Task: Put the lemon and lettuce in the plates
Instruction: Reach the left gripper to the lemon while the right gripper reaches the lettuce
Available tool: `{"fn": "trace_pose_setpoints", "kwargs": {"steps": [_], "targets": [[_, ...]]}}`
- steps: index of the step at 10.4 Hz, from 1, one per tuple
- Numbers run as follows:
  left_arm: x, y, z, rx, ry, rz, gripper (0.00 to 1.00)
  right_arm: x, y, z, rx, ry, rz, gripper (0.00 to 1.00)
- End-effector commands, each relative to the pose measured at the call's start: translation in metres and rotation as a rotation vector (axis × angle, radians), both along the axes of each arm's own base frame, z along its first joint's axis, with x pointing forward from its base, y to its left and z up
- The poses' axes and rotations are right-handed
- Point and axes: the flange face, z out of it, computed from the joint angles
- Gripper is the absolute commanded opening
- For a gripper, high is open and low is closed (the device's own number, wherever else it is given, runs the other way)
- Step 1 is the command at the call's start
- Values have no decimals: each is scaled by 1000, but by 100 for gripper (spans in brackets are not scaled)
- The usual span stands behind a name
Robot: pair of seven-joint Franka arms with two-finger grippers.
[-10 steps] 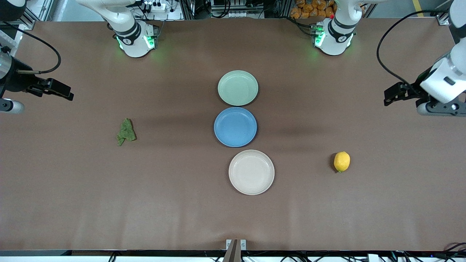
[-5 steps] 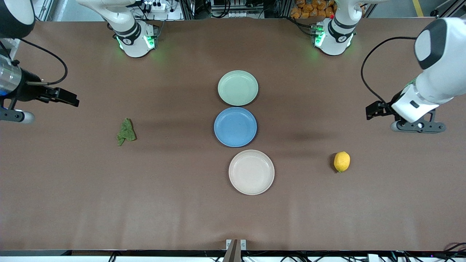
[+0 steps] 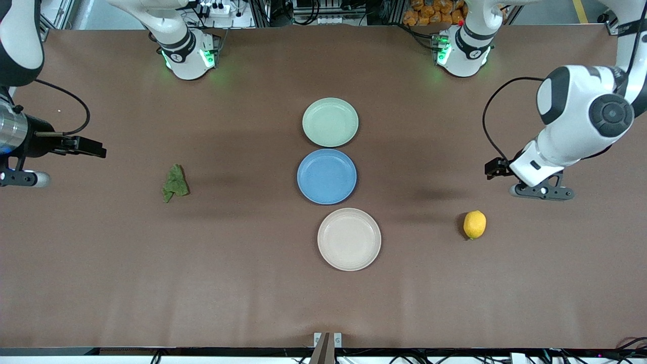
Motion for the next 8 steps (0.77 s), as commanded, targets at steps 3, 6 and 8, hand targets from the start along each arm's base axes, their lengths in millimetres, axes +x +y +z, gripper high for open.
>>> {"fn": "trace_pose_setpoints", "kwargs": {"steps": [3,6,8], "targets": [[20,-11,-64,56,-19,-87,100,11,-3,-45,5,-11,9,100],[33,-15,-96,56,-10,-159,100,24,-5,-87,8,34,11,100],[40,-14,-118,48,-27,-192,100,30,-8,-114,11,75,9,100]]}}
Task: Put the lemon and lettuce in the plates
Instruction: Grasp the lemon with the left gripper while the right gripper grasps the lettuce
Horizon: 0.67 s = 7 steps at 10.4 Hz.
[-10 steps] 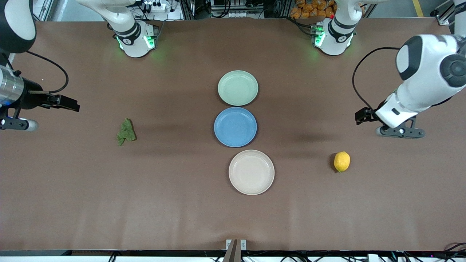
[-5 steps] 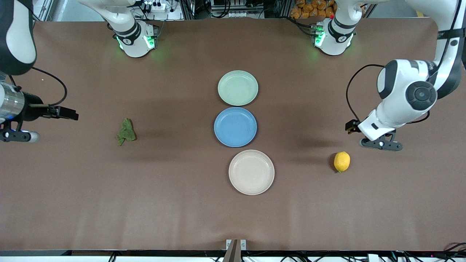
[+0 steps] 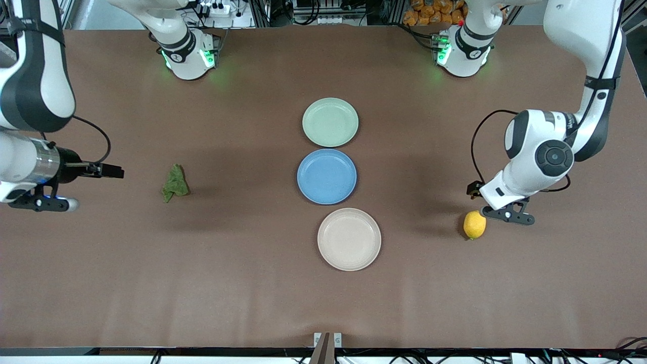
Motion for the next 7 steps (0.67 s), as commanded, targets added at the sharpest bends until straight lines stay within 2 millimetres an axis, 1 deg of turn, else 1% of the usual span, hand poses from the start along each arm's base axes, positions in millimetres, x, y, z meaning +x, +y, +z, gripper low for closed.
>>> {"fn": "trace_pose_setpoints", "kwargs": {"steps": [1,3,4,5,6,7], "targets": [[20,-1,-17,1,-19,-28,100,8,-8,-30,9,34,4,100],[24,-2,-26,4,-13,-35,100,13,-16,-66,12,77,-8,100],[27,-3,-33,8,-7,-41,100,16,-15,-83,14,95,-6,100],[32,-6,-39,9,-6,-45,100,17,-15,-94,14,97,-6,100],[38,-7,-44,8,-7,-44,100,15,-14,-104,14,97,-5,100],[38,-6,-47,8,-3,-42,100,12,-14,-115,13,91,-6,100]]}}
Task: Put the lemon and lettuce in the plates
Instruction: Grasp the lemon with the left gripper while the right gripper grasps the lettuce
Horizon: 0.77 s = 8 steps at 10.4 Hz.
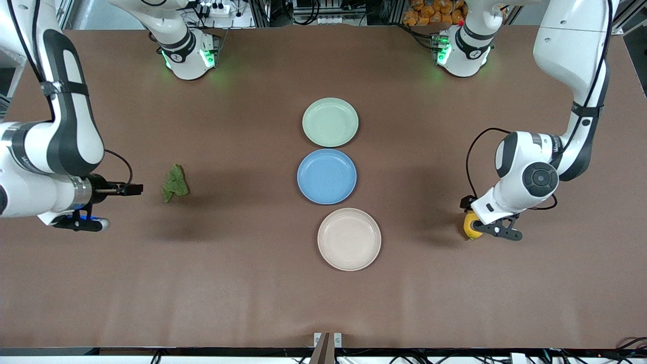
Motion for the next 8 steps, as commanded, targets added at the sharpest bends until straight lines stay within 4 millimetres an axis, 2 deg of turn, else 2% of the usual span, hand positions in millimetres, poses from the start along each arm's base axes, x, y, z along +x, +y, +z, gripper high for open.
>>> {"fn": "trace_pose_setpoints", "kwargs": {"steps": [1,5,8], "targets": [[14,0,-6,9,-12,-26,100,-9,-1,-22,6,-19,8,100],[19,-2,-26,8,6,-25,100,-36,6,-61,-1,-85,13,100],[16,-2,-42,7,31,-16,100,-66,11,-94,-8,-170,16,100]]}}
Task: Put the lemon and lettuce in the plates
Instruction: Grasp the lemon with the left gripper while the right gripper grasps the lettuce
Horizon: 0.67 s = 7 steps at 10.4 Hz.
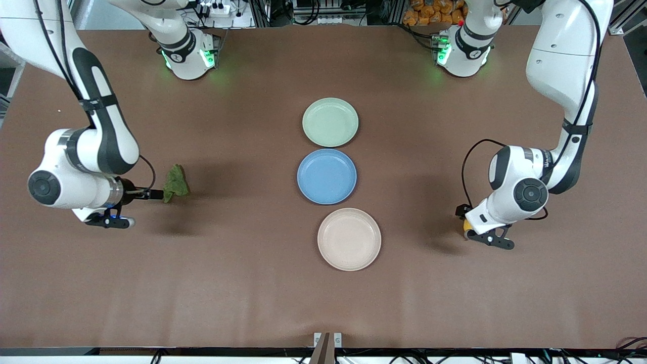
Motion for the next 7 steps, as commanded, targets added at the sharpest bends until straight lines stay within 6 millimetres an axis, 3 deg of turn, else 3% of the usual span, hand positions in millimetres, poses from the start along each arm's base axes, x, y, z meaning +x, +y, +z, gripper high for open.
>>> {"fn": "trace_pose_setpoints", "kwargs": {"steps": [1,2,3,7], "targets": [[5,0,-5,4,-4,-6,86,-30,2,-7,-1,-43,10,100],[5,0,-5,2,-3,-3,10,-37,4,-16,-2,-61,11,100],[6,7,-5,5,-3,-11,0,-46,5,-28,-4,-84,8,100],[15,-1,9,-2,-35,-6,0,-67,20,-57,-11,-147,3,100]]}}
